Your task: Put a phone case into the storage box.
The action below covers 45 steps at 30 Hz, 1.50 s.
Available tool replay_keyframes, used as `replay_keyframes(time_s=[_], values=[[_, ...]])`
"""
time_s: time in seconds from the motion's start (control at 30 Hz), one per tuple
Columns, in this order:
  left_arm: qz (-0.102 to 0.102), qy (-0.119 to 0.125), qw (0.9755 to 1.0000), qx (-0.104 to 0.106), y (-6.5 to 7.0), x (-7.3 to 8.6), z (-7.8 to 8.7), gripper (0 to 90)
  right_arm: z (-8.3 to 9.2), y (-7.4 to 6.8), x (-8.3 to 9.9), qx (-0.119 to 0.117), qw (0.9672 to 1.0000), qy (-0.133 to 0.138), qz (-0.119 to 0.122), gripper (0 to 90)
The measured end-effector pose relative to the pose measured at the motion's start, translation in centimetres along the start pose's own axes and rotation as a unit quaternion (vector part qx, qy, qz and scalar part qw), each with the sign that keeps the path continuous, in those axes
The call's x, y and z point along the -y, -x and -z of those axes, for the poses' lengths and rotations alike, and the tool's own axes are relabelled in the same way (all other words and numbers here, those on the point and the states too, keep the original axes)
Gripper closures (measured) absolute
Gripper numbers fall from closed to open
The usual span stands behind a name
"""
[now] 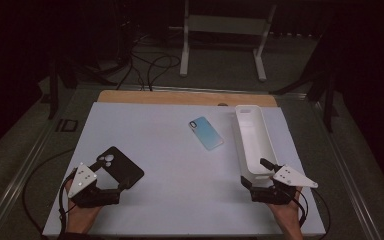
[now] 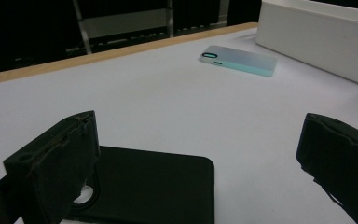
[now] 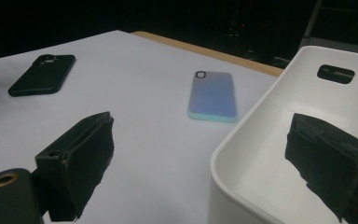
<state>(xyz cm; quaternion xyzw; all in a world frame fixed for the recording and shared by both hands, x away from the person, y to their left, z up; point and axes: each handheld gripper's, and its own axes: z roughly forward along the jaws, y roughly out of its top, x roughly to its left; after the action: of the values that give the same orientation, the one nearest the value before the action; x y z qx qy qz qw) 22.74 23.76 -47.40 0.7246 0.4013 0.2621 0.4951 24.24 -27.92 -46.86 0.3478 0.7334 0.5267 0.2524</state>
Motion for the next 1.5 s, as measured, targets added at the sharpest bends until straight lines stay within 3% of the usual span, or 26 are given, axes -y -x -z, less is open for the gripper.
replay_keyframes(time_s=[0.83, 1.1, 1.2, 1.5], values=[[-0.002, -0.002, 1.0000, -0.001, 0.3, 0.1, -0.2, 0.0, -0.1, 0.6, 0.2, 0.016, 0.9996, 0.000, -0.025, 7.6], [-0.008, -0.010, 0.9998, -0.014, 0.4, 0.1, -0.3, 0.0, 0.2, 0.7, -0.9, 0.031, 0.9991, -0.011, -0.028, 7.6], [-0.010, -0.011, 0.9998, -0.016, 0.4, 0.1, -0.3, 0.0, 0.0, 0.5, -1.6, 0.024, 0.9993, -0.015, -0.026, 7.6], [-0.012, -0.014, 0.9997, -0.017, 0.5, 0.2, -0.3, 0.0, -1.3, -0.4, -4.3, 0.026, 0.9995, -0.016, -0.006, 7.6]])
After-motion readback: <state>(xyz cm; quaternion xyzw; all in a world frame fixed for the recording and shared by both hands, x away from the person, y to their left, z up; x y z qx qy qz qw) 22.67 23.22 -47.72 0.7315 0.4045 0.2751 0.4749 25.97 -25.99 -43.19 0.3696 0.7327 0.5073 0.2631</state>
